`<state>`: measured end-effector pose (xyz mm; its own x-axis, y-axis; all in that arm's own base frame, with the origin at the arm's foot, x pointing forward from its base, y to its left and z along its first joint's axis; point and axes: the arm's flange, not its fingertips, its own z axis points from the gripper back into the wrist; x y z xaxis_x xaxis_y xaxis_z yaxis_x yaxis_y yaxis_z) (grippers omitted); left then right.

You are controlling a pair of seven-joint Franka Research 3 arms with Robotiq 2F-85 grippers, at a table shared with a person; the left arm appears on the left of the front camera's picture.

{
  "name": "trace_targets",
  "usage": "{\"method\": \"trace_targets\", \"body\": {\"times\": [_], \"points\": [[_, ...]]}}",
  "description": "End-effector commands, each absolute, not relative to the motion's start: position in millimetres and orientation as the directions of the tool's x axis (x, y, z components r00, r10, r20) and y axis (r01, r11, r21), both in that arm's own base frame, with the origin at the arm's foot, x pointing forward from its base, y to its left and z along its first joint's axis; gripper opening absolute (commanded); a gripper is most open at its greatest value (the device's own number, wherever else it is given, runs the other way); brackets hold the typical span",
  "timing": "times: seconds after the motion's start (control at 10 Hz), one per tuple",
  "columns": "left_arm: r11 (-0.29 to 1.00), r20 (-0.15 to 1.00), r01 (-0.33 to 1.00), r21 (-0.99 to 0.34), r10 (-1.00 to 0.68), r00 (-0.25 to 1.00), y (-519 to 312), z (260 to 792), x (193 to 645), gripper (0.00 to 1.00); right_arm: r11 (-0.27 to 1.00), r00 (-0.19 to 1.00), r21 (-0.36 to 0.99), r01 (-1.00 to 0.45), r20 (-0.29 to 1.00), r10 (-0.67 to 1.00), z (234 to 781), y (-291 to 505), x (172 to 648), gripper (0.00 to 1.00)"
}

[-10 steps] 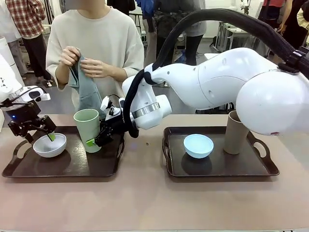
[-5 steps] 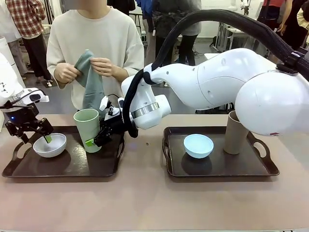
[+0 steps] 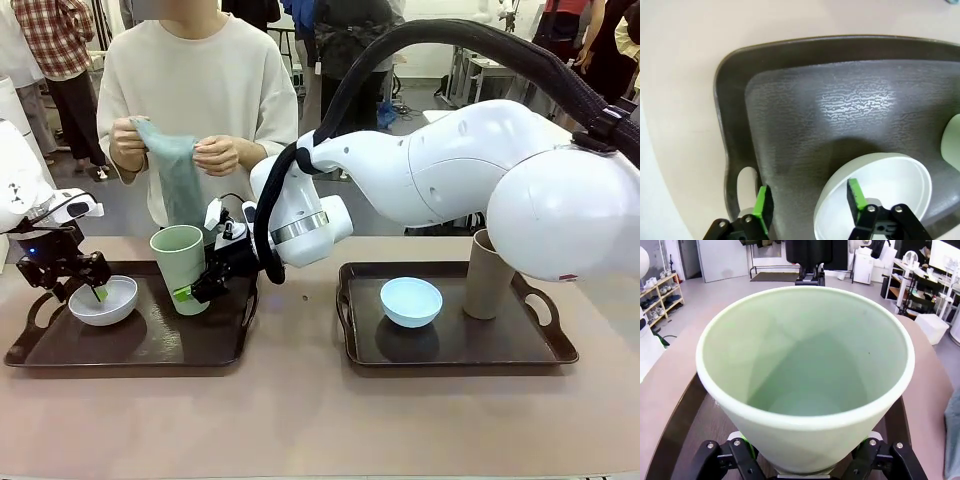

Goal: Set up a tray with a mat and arrange the tableware.
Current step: Pick up the Picnic Bowl and Reusable plastic cup from the Handle tray in front of the human's position and hold them in the air.

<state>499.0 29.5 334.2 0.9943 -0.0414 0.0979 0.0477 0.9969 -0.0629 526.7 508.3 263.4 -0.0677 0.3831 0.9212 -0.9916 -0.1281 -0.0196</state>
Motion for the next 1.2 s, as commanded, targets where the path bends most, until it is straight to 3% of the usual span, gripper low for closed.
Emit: {"method": "trace_targets", "body": {"times": [0.0, 0.1, 0.2, 0.3, 0.5, 0.6, 0.7, 0.8, 0.9, 1.0, 1.1], "points": [[0.999, 0.118, 0.02, -0.046, -0.014, 0.993, 29, 335, 496, 0.0, -0.122, -0.08, -0.04, -0.992, 0.938, 0.338, 257, 509, 525, 0.35], [0.999, 0.118, 0.019, -0.044, -0.014, 0.993, 30, 336, 496, 0.0, -0.121, -0.076, -0.037, -0.992, 0.938, 0.339, 258, 509, 526, 0.0], [0.999, 0.117, 0.02, -0.043, -0.015, 0.993, 30, 336, 497, 0.0, -0.119, -0.071, -0.032, -0.992, 0.938, 0.34, 258, 508, 526, 0.22], [0.999, 0.112, 0.015, -0.043, -0.01, 0.994, 30, 336, 496, 0.12, -0.117, -0.068, -0.029, -0.993, 0.938, 0.341, 258, 508, 525, 0.0], [0.999, 0.103, 0.018, -0.043, -0.014, 0.995, 31, 337, 496, 0.0, -0.112, -0.064, -0.027, -0.993, 0.937, 0.344, 257, 508, 526, 0.0], [0.999, 0.101, 0.019, -0.047, -0.014, 0.995, 31, 338, 496, 0.0, -0.111, -0.058, -0.021, -0.994, 0.936, 0.347, 258, 508, 525, 0.22], [0.999, 0.098, 0.02, -0.049, -0.016, 0.995, 30, 340, 495, 0.0, -0.105, -0.058, -0.022, -0.994, 0.936, 0.349, 258, 507, 526, 0.22], [0.999, 0.094, 0.018, -0.051, -0.013, 0.995, 30, 343, 493, 0.0, -0.097, -0.053, -0.02, -0.995, 0.936, 0.349, 259, 505, 526, 0.0], [0.999, 0.086, 0.014, -0.051, -0.01, 0.996, 29, 348, 488, 0.0, -0.082, -0.049, -0.021, -0.996, 0.934, 0.355, 262, 503, 526, 0.22], [0.998, 0.043, 0.022, -0.057, -0.019, 0.999, 25, 359, 480, 0.0, -0.072, 0.002, 0.031, -0.997, 0.927, 0.375, 275, 499, 524, 0.0], [0.998, 0.012, 0.003, -0.07, -0.002, 1.0, 23, 381, 469, 0.0, -0.068, 0.019, 0.05, -0.996, 0.919, 0.395, 304, 495, 516, 0.0]]}}
